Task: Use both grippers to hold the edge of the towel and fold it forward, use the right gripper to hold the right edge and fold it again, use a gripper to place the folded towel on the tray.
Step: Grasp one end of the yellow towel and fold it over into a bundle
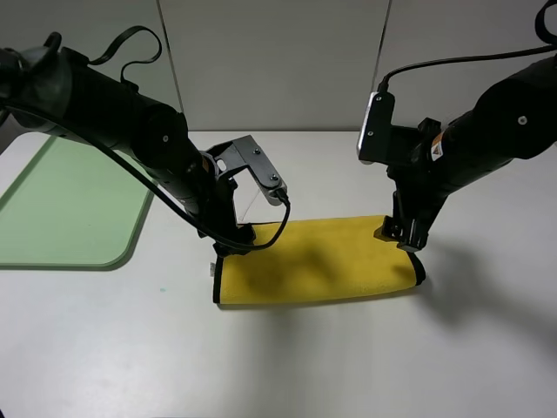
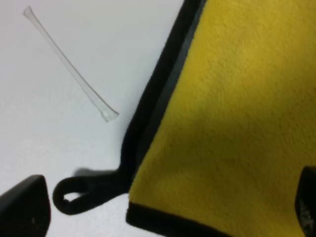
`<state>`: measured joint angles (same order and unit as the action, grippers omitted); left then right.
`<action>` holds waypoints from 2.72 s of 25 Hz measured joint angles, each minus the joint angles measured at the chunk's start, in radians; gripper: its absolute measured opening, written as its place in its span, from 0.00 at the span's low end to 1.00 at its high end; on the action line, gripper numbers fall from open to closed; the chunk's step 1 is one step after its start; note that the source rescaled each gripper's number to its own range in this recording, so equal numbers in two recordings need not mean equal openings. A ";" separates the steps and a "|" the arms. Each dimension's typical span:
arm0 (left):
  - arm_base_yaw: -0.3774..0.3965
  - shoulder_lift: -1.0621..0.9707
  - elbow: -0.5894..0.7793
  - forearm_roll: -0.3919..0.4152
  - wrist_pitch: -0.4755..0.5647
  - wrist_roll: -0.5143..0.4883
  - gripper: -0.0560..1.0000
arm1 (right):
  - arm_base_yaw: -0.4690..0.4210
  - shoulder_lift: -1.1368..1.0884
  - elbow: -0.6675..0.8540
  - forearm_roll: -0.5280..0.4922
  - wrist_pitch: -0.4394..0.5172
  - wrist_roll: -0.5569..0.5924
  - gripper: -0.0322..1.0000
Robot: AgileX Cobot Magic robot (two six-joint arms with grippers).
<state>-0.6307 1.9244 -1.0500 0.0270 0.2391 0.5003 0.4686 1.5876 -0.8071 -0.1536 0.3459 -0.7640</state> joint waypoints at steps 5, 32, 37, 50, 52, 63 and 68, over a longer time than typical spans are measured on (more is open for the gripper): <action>0.000 -0.039 0.000 0.000 0.072 -0.043 1.00 | 0.000 -0.003 0.000 0.032 0.019 0.058 1.00; 0.000 -0.885 0.075 0.003 0.578 -0.477 1.00 | 0.000 -0.202 0.000 0.412 0.342 0.565 1.00; 0.000 -1.074 0.191 0.003 0.586 -0.567 1.00 | 0.000 -0.202 0.000 0.429 0.374 0.565 1.00; 0.000 -1.588 0.454 -0.005 0.703 -0.620 0.98 | 0.000 -0.202 0.000 0.475 0.411 0.565 1.00; 0.000 -1.670 0.483 -0.006 0.730 -0.620 0.98 | 0.000 -0.202 0.000 0.475 0.413 0.565 1.00; 0.000 -1.867 0.545 0.015 0.794 -0.610 0.97 | 0.000 -0.202 0.000 0.489 0.415 0.567 1.00; 0.000 -1.867 0.557 0.030 0.811 -0.579 0.97 | 0.000 -0.202 0.000 0.499 0.416 0.567 1.00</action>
<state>-0.6307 0.0578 -0.4932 0.0571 1.0503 -0.0783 0.4686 1.3854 -0.8071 0.3454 0.7620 -0.1967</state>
